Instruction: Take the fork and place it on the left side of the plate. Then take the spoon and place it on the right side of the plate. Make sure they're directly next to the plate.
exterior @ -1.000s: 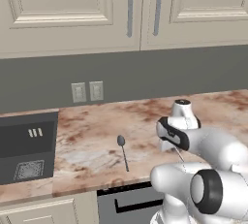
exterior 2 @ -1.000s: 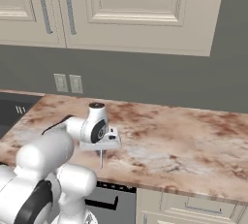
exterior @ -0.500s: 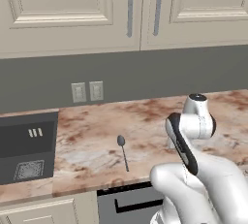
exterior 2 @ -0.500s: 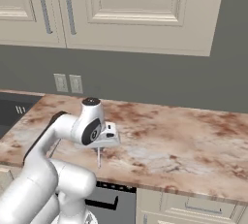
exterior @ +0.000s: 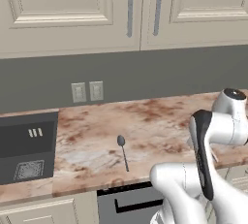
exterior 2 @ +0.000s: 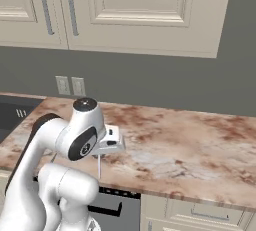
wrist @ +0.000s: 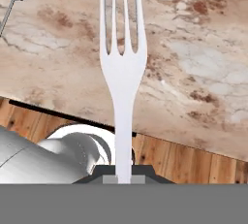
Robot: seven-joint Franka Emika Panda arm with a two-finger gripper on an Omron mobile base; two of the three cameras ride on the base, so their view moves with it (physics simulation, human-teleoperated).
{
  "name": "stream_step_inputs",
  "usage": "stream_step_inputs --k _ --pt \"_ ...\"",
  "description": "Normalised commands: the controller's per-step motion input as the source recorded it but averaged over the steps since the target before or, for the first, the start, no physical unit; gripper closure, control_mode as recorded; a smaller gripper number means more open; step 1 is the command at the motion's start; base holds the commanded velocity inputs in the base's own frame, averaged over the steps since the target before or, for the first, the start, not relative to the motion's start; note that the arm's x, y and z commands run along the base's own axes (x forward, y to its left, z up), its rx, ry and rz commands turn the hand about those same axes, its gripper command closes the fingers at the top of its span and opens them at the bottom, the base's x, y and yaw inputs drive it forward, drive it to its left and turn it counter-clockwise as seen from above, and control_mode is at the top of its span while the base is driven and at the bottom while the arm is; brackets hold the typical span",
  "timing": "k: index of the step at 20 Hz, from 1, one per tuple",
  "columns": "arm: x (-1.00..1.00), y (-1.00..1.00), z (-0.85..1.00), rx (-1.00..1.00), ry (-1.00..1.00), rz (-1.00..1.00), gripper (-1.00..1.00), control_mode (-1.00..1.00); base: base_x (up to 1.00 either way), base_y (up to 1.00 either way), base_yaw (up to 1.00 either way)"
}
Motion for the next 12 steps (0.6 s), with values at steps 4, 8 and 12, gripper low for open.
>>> stream_step_inputs --k 4,8,12 --pt "-0.69 -0.32 0.99 0.04 -0.06 -0.02 1.0 -1.0 0.0 0.0 0.0" --pt "-0.55 -0.26 0.88 0.06 -0.01 -0.06 1.0 -1.0 0.0 0.0 0.0" --pt "-0.22 -0.04 0.12 0.02 0.0 -0.05 1.0 -1.0 0.0 0.0 0.0"
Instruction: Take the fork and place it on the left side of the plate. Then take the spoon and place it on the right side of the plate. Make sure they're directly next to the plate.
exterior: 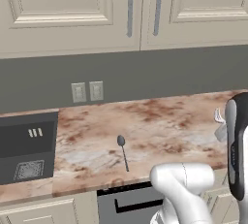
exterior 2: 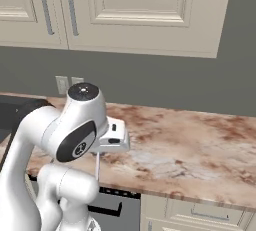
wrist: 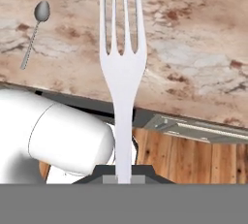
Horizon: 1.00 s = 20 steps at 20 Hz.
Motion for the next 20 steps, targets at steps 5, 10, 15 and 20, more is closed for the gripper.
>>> stream_step_inputs --k 5,10,15,20 --pt "-0.03 0.04 0.0 0.0 0.0 0.0 1.0 -1.0 0.0 0.0 0.0" --pt "-0.52 -0.03 0.0 0.0 -0.05 -0.08 1.0 -1.0 0.0 0.0 0.0" --pt "-0.75 0.0 0.0 0.0 -0.09 -0.18 1.0 -1.0 0.0 0.0 0.0" --pt "-0.3 0.0 0.0 0.0 -0.04 -0.09 1.0 1.0 -0.41 0.0 -0.19"
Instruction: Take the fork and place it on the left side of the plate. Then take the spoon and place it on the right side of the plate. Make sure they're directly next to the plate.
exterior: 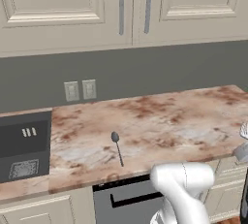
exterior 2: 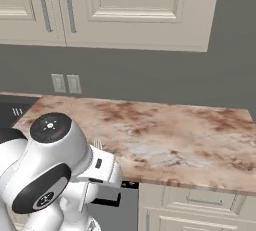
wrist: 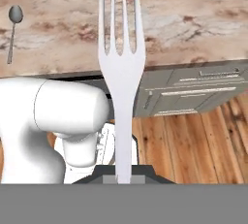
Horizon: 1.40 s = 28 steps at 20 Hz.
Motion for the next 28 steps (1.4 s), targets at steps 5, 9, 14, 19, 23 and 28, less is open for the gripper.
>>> stream_step_inputs --k 5,9,14,19,23,28 --pt "0.0 0.0 0.0 0.0 0.0 0.0 1.0 1.0 -0.42 -0.05 -0.41" --pt "0.0 0.0 0.0 0.0 0.0 0.0 1.0 1.0 -0.27 -0.29 -0.42" --pt "0.0 0.0 0.0 0.0 0.0 0.0 1.0 1.0 -0.06 -0.45 -0.43" --pt "0.0 0.0 0.0 0.0 0.0 0.0 1.0 1.0 0.03 -0.74 -0.42" --pt "0.0 0.0 0.0 0.0 0.0 0.0 1.0 1.0 0.14 -0.94 -0.37" --pt "0.0 0.0 0.0 0.0 0.0 0.0 1.0 1.0 0.13 -1.0 -0.37"
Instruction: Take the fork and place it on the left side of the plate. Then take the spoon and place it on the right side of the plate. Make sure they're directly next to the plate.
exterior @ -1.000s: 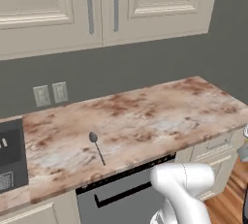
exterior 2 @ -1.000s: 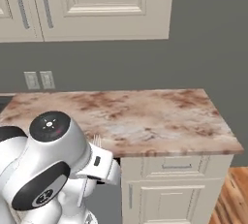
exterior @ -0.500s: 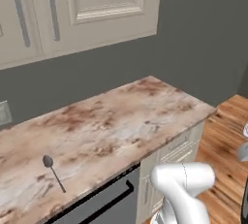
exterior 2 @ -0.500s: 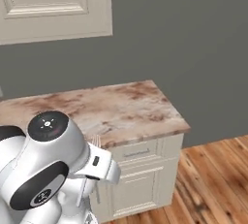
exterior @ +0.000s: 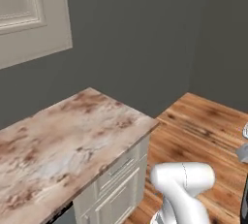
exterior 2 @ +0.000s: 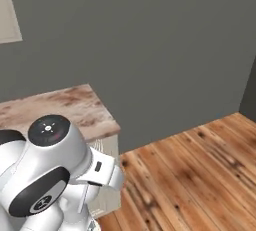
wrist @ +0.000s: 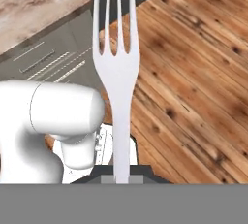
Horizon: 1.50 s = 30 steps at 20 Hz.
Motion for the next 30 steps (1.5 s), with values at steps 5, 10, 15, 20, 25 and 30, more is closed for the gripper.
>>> stream_step_inputs --k 5,10,15,20,25,30 --pt "0.0 0.0 0.0 0.0 0.0 0.0 1.0 1.0 0.21 -1.0 -0.39" --pt "0.0 0.0 0.0 0.0 0.0 0.0 1.0 1.0 0.37 -1.0 -0.45" --pt "0.0 0.0 0.0 0.0 0.0 0.0 1.0 1.0 0.21 -0.83 -0.57" --pt "0.0 0.0 0.0 0.0 0.0 0.0 1.0 1.0 0.14 -0.43 -0.68" --pt "0.0 0.0 0.0 0.0 0.0 0.0 1.0 1.0 0.19 -0.25 -0.71" --pt "0.0 0.0 0.0 0.0 0.0 0.0 1.0 1.0 0.27 -0.09 -0.7"
